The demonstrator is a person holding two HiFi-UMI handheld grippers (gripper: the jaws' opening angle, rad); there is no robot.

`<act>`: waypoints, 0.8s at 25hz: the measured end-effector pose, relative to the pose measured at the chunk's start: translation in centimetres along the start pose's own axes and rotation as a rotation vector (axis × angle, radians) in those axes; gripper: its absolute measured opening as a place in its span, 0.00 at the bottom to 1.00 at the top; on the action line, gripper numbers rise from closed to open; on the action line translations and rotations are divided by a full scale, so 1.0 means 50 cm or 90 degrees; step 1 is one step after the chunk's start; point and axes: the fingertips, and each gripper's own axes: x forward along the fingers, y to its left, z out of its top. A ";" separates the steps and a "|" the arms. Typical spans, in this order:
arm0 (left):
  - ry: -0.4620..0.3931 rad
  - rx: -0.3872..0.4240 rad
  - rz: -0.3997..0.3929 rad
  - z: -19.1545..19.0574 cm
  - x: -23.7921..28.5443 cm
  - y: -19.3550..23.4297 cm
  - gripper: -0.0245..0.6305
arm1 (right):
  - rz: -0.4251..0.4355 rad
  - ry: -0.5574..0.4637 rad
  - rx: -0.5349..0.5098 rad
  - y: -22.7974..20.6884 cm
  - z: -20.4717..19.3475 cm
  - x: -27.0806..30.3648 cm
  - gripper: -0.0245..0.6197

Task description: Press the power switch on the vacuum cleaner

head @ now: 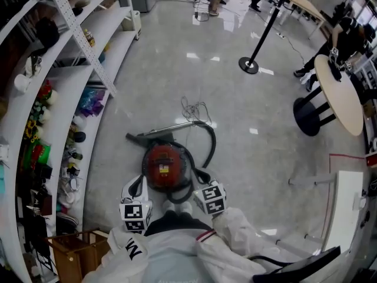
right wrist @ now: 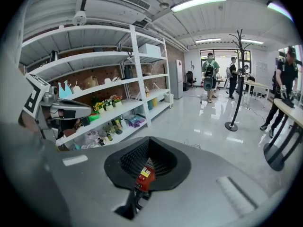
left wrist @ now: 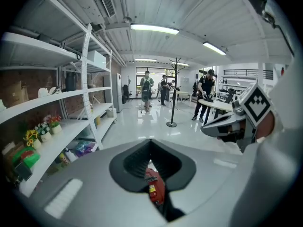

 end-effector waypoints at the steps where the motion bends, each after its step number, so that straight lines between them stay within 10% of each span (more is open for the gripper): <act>1: -0.007 0.002 0.000 0.011 -0.004 0.003 0.04 | 0.000 -0.008 0.001 0.002 0.012 -0.009 0.04; 20: -0.084 0.018 -0.030 0.087 -0.024 0.031 0.04 | -0.046 -0.098 0.026 0.029 0.132 -0.115 0.04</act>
